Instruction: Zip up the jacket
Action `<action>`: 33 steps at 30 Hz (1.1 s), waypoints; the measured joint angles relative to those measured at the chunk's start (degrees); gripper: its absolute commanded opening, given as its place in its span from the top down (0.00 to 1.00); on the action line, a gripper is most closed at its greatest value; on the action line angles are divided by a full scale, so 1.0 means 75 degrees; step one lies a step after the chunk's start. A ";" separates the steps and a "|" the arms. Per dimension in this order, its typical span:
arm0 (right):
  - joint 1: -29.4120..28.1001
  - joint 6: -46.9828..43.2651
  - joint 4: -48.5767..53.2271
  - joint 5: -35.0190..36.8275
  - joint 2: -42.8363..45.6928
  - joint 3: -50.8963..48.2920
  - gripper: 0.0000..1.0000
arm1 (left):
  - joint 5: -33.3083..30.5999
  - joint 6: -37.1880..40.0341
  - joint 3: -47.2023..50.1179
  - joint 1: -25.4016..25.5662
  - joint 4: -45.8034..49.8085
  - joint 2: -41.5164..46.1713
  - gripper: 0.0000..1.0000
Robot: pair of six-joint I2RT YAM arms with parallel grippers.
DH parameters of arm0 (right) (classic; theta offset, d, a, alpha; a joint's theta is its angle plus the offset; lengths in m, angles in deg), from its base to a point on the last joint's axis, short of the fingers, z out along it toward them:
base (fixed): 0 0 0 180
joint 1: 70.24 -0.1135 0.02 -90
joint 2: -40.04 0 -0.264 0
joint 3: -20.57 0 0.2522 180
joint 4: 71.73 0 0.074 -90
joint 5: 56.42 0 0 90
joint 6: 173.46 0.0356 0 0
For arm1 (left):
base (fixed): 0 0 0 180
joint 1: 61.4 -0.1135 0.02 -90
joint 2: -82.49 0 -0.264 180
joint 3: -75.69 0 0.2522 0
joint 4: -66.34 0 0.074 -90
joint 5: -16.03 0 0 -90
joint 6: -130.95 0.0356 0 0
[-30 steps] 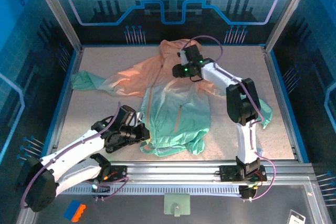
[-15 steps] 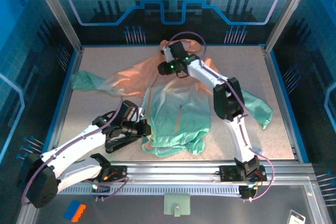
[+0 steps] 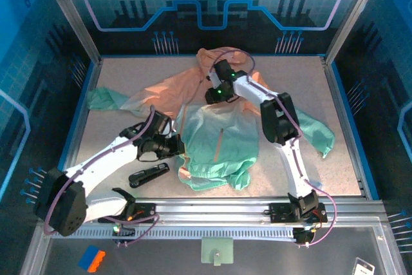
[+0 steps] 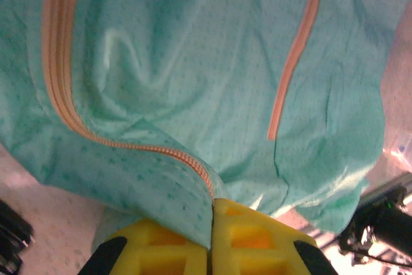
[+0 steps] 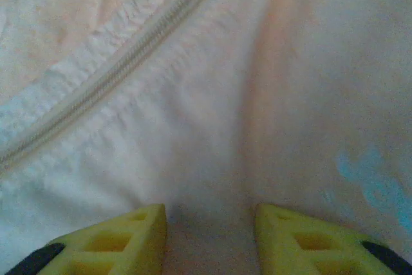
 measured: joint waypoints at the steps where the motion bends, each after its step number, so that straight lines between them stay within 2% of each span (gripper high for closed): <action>1: 0.0134 0.0058 -0.0050 0.0009 0.0323 -0.0527 0.59 | 0.0052 0.0119 -0.0146 -0.0198 -0.0003 -0.0181 1.00; 6: 0.0848 0.0361 -0.0481 0.0020 0.1370 -0.2448 0.59 | 0.0329 0.0764 -0.0921 -0.1166 0.0012 -0.0935 1.00; 10: 0.1110 0.0615 -0.0682 0.0096 0.2139 -0.3582 0.59 | 0.0449 0.1241 -0.1445 -0.1725 0.0125 -0.1110 1.00; 17: 0.0903 0.0994 -0.1000 0.0143 0.3188 -0.5123 0.59 | 0.0583 0.1789 -0.1545 -0.2766 0.0589 -0.0632 1.00; 22: 0.0405 0.1399 -0.1239 0.0198 0.3928 -0.6143 0.59 | 0.0731 0.1950 -0.1533 -0.3552 0.0682 -0.0560 1.00; 29: -0.0029 0.1816 -0.1311 0.0227 0.4462 -0.6685 0.58 | 0.0924 0.2055 -0.1513 -0.4634 0.0682 -0.0562 0.97; 33: -0.0026 0.1804 -0.1040 0.0385 0.4599 -0.6333 0.58 | 0.0921 0.2084 -0.1518 -0.4861 0.0664 -0.0565 0.86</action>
